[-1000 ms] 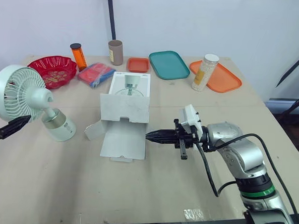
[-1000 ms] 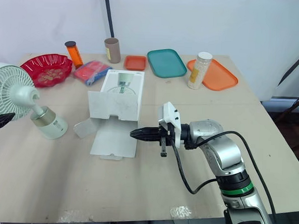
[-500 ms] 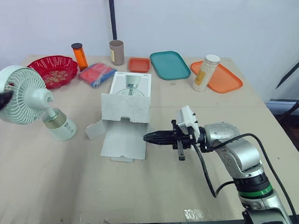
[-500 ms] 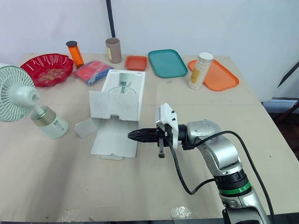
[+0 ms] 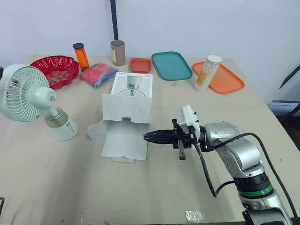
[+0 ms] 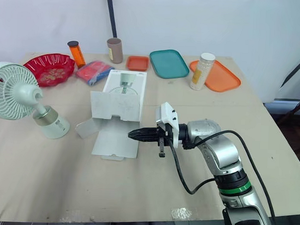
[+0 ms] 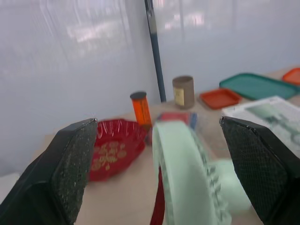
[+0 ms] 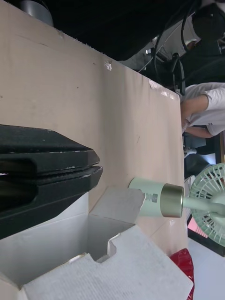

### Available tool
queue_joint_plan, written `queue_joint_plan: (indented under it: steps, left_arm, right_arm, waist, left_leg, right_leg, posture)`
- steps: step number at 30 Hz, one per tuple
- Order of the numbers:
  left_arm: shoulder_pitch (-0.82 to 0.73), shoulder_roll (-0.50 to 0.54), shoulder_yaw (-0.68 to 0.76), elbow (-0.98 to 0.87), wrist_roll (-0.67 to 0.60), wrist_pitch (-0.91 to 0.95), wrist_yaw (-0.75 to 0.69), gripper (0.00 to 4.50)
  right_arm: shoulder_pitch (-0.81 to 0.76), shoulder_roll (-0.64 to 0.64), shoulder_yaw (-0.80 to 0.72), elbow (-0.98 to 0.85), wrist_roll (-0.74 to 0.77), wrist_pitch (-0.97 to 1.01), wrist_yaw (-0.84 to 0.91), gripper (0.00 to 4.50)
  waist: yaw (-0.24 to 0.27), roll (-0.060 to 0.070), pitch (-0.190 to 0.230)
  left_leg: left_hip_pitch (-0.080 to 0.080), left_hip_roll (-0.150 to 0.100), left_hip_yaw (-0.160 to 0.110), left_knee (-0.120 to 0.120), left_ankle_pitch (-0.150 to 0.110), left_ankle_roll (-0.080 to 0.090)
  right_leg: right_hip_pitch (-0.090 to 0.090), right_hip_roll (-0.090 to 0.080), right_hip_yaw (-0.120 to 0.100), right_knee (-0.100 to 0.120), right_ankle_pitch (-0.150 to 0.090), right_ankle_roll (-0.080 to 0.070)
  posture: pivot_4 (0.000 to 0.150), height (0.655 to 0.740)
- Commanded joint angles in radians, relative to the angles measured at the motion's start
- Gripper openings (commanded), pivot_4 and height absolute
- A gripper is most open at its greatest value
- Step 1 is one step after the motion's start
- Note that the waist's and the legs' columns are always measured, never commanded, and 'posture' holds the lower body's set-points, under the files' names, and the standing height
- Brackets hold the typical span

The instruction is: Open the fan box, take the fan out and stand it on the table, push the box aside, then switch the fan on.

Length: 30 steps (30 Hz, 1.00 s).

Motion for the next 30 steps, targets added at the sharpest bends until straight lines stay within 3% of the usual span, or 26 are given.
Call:
queue_joint_plan:
  steps: [1,5,8,13,17,20,24,26,27,28,30]
  left_arm:
    - [-0.058,0.033,0.000,-0.028,-0.048,-0.010,0.023,4.43]
    - [-0.073,0.031,-0.008,-0.094,-0.145,0.026,0.009,4.43]
    - [0.046,0.033,-0.014,-0.195,-0.207,0.067,-0.103,4.43]
    - [0.222,0.003,-0.094,-0.328,-0.153,0.001,-0.251,4.43]
    - [0.295,-0.045,-0.261,-0.376,-0.020,-0.131,-0.303,4.43]
    - [0.308,-0.083,-0.450,-0.307,0.166,-0.265,-0.288,4.50]
    - [0.301,-0.172,-0.635,-0.213,0.348,-0.429,-0.252,4.50]
    - [0.311,-0.226,-0.709,-0.174,0.406,-0.501,-0.242,4.50]
    - [0.317,-0.248,-0.739,-0.160,0.430,-0.533,-0.240,4.50]
    - [0.324,-0.265,-0.759,-0.152,0.443,-0.560,-0.242,4.50]
    - [0.319,-0.292,-0.782,-0.139,0.455,-0.588,-0.235,4.50]
  right_arm:
    - [-0.006,0.001,-0.015,-0.032,0.008,-0.011,-0.003,0.00]
    - [-0.005,0.000,-0.017,-0.032,0.007,-0.009,-0.009,0.00]
    - [-0.009,-0.003,-0.021,-0.033,0.009,-0.004,-0.015,0.00]
    - [-0.024,-0.012,-0.038,-0.022,0.002,0.002,-0.034,0.00]
    - [-0.017,-0.028,-0.058,-0.045,-0.024,0.025,-0.104,0.00]
    - [-0.001,-0.034,-0.077,-0.082,-0.054,0.081,-0.207,0.82]
    - [0.011,-0.033,-0.096,-0.074,-0.103,0.126,-0.321,2.59]
    - [0.016,-0.031,-0.101,-0.090,-0.125,0.180,-0.391,3.31]
    - [0.016,-0.026,-0.108,-0.101,-0.129,0.210,-0.428,3.31]
    - [0.013,-0.013,-0.114,-0.125,-0.132,0.268,-0.482,4.00]
    - [0.005,0.019,-0.127,-0.142,-0.127,0.366,-0.566,4.46]
  waist:
    - [-0.001,0.000,0.000]
    - [-0.003,0.000,0.000]
    - [-0.004,0.001,0.001]
    - [-0.003,0.002,0.001]
    - [-0.003,0.002,0.001]
    - [-0.001,0.003,0.001]
    - [0.000,0.003,0.001]
    - [0.001,0.004,0.001]
    - [0.001,0.003,0.001]
    - [0.000,0.003,0.001]
    - [0.000,0.003,0.001]
  left_leg:
    - [0.000,0.000,0.000,0.000,0.000,0.000]
    - [0.000,0.000,0.000,0.000,0.000,0.000]
    - [0.000,0.001,0.001,0.000,0.000,-0.001]
    - [0.000,0.001,0.001,0.000,0.000,-0.002]
    - [0.000,0.001,0.001,0.000,0.001,-0.003]
    - [0.000,0.000,0.001,0.000,0.001,-0.003]
    - [0.000,0.000,0.001,0.000,0.001,-0.003]
    - [-0.001,0.000,0.002,0.000,0.001,-0.002]
    - [-0.001,0.000,0.002,0.000,0.001,-0.002]
    - [-0.001,0.000,0.001,0.000,0.001,-0.002]
    - [-0.001,0.000,0.002,0.000,0.001,-0.002]
  right_leg:
    - [0.000,0.000,0.000,0.000,0.000,0.000]
    - [-0.001,0.000,0.000,0.000,0.000,0.000]
    - [-0.001,0.000,0.001,0.000,0.000,0.000]
    - [-0.001,0.001,0.001,0.001,0.000,0.000]
    - [-0.001,0.001,0.001,0.001,0.000,0.000]
    - [-0.001,0.001,0.002,0.000,0.000,0.000]
    - [-0.001,0.001,0.002,0.000,0.000,0.000]
    - [-0.001,0.001,0.003,0.000,0.000,0.000]
    - [-0.001,0.001,0.003,0.000,0.000,0.000]
    - [-0.001,0.001,0.003,0.000,0.000,0.000]
    - [-0.002,0.001,0.003,0.000,0.000,0.000]
  posture:
    - [0.150,0.7400]
    - [0.150,0.7400]
    - [0.150,0.7400]
    - [0.150,0.7400]
    - [0.150,0.7400]
    - [0.150,0.7400]
    - [0.150,0.7400]
    - [0.150,0.7400]
    - [0.150,0.7400]
    - [0.150,0.7400]
    - [0.150,0.7400]
